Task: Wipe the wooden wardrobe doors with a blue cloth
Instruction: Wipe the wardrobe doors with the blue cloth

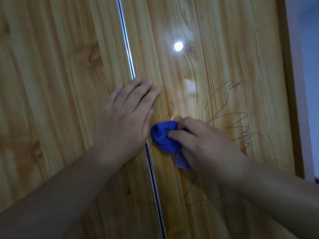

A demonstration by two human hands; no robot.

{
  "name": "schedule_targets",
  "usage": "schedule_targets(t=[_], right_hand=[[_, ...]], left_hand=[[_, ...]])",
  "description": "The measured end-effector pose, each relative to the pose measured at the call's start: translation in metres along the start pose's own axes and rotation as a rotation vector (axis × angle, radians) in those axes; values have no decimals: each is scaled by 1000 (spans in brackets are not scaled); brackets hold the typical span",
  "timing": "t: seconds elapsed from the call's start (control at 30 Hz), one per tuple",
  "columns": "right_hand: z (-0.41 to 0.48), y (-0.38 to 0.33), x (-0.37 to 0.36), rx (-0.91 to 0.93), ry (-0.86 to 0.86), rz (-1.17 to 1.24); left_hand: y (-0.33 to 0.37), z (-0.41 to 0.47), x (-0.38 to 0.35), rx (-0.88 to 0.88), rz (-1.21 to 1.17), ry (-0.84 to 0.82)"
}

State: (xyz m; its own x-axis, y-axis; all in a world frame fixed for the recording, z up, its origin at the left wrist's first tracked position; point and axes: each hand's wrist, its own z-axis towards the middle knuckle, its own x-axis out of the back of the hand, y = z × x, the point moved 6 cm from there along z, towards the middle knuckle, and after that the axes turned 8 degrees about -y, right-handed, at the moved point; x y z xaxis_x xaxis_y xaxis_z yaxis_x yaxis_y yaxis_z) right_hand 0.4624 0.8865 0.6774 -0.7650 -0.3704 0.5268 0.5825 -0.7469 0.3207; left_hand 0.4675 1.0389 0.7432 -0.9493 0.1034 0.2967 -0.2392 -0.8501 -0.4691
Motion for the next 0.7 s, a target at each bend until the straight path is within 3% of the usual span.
schedule_targets(t=[0.37,0.7], right_hand=[[64,79,89,-287,344,-74],[-1,28,26,-274,240,1]], left_hand=[[2,-1,-4,16,-54,41],[3,-1,-5,19,-69,85]])
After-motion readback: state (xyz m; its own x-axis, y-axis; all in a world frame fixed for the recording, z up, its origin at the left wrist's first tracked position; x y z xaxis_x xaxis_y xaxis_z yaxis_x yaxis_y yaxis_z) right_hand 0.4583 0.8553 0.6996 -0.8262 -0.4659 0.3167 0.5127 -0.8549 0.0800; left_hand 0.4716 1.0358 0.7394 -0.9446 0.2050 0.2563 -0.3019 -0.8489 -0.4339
